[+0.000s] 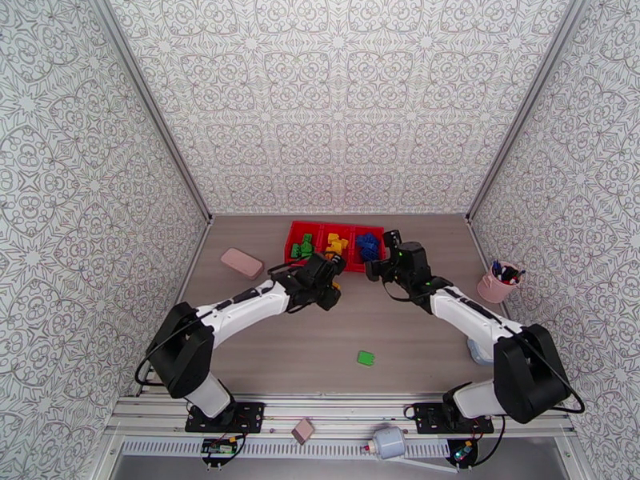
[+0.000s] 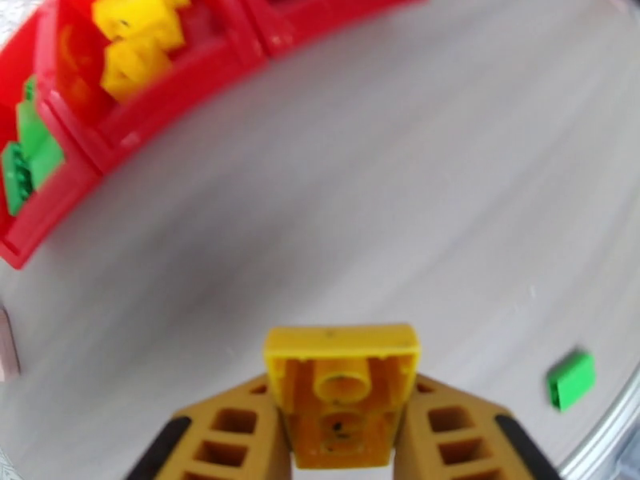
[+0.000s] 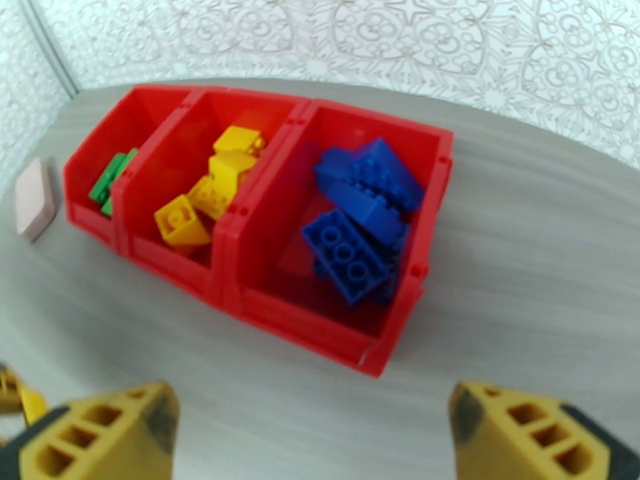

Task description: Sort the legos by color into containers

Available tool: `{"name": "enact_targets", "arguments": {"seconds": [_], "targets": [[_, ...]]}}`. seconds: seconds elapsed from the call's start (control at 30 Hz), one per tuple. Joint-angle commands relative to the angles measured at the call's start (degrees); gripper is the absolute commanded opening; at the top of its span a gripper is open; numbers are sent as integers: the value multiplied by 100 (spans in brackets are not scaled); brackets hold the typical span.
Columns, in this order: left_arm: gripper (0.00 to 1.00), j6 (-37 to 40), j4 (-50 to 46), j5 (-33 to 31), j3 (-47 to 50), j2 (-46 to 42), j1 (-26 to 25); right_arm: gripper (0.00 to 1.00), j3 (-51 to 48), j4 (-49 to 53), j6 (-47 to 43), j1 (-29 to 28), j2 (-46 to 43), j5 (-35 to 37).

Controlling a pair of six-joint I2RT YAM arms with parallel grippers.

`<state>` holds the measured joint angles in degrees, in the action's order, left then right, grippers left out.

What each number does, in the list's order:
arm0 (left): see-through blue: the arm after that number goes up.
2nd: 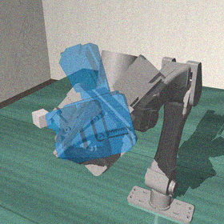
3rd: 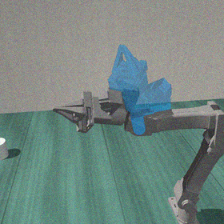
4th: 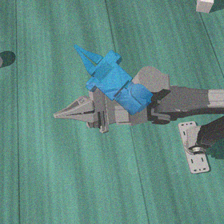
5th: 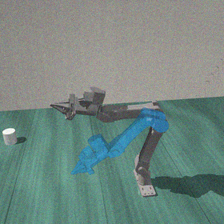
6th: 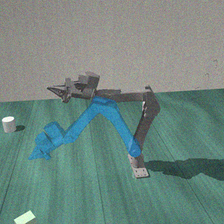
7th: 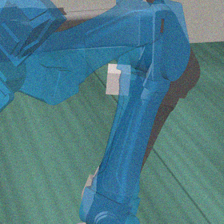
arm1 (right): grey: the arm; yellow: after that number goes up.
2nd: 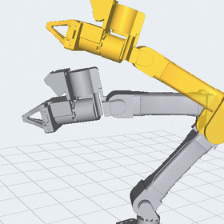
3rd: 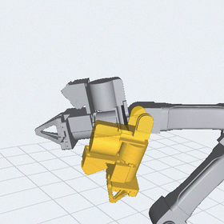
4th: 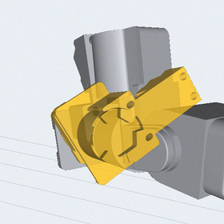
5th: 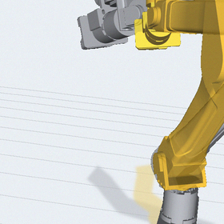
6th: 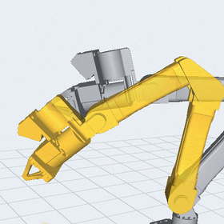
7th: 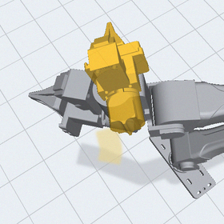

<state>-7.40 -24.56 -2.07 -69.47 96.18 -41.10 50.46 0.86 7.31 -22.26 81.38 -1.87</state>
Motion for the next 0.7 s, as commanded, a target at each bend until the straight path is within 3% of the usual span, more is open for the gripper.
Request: {"name": "enact_targets", "arguments": {"seconds": [0.0, 0.27, 0.67], "targets": [[20, -175, 564, -330, -708, 480, 243, 92, -153, -87, -332, 35, -310, -410], [19, -214, 330, -509, -2298, 1763, 758, 93, -232, 92, -476, 37, -470, -401], [18, 20, -234, -584, -4286, 3446, 967, 93, -265, 491, -704, 35, -668, -342]]}}
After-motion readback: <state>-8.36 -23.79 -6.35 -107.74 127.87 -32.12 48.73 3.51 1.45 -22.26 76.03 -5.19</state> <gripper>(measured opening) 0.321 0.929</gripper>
